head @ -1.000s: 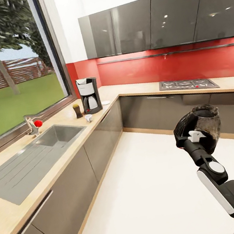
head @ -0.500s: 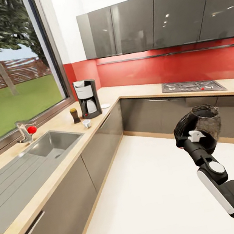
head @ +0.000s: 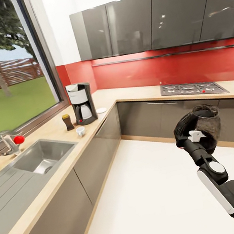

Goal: Set up a coffee station on the kitchen countertop: keep the coffee maker on the countertop, move the bottle of coffee from the kitchen shelf to the counter next to the coffee maker, place a paper coffee filter on top of the coffee maker, put the saucer next to the coffee maker with the coffee cup on the saucer, and place the electric kettle next to the coffee maker.

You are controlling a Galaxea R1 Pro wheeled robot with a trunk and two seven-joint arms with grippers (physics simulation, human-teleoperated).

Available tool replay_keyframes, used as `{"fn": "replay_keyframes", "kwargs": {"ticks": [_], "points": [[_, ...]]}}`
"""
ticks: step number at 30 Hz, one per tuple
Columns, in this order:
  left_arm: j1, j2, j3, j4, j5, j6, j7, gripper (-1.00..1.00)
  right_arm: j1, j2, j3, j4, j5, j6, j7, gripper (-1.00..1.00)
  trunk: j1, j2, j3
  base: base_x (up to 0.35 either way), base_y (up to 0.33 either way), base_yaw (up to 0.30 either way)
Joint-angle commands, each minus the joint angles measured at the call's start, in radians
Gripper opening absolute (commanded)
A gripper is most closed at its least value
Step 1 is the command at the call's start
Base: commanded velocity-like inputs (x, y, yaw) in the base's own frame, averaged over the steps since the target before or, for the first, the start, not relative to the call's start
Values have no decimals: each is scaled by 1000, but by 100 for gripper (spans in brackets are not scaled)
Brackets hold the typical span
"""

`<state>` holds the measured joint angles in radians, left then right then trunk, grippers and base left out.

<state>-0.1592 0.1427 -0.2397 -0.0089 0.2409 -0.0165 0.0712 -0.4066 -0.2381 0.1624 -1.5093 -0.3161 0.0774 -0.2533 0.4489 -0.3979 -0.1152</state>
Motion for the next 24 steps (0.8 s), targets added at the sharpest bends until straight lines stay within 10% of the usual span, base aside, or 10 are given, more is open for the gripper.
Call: {"fn": "replay_keyframes", "kwargs": {"ticks": [1, 12, 24], "points": [[0, 0, -8, 0, 9, -3, 2, 100, -1, -1, 3, -2, -3, 4, -9, -100, 1, -2, -2, 288, -149, -263], [0, 0, -5, -1, 14, -10, 2, 100, -1, -1, 3, -2, -3, 4, -9, -100, 1, -2, 2, 282, -161, -287], [0, 1, -2, -1, 17, -10, 2, 100, 0, -1, 4, -2, -4, 4, -6, -100, 1, -2, 2, 332, -16, -32]]}}
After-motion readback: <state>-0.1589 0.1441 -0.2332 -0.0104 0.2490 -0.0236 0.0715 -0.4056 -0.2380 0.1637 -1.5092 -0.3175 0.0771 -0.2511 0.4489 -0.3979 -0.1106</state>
